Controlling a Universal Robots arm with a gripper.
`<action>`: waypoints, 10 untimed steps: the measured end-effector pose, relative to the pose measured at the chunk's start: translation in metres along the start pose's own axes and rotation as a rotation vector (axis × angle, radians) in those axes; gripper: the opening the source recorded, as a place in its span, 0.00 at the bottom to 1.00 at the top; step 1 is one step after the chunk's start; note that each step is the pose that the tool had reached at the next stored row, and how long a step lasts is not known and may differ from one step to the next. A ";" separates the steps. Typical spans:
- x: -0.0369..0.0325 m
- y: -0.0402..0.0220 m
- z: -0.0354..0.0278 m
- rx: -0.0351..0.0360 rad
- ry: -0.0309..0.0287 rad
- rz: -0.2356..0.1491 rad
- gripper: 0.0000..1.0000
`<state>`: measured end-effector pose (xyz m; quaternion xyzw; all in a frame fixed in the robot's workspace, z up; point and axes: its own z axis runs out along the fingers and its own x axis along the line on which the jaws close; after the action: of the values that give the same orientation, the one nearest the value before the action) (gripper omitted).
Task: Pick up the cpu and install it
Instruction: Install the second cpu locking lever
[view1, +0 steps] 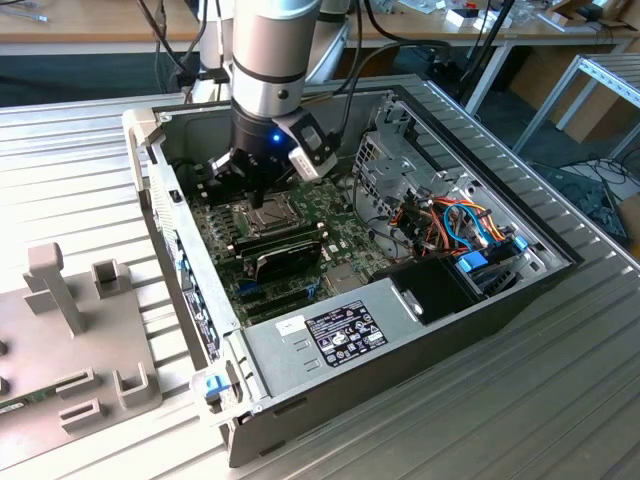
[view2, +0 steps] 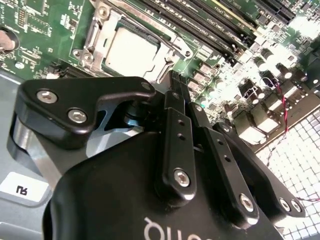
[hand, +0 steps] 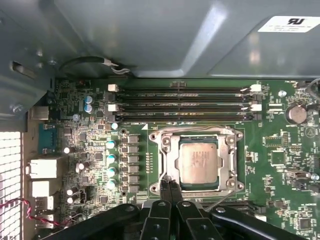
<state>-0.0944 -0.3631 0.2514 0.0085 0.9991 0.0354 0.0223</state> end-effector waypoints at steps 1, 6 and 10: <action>-0.0016 0.0000 -0.0004 -0.0008 0.0010 0.000 0.11; -0.0107 -0.0001 -0.0006 -0.0193 0.0070 0.001 0.11; -0.0142 -0.0022 -0.0007 -0.0373 0.0098 0.002 0.11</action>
<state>-0.0803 -0.3655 0.2525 0.0091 0.9983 0.0540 0.0175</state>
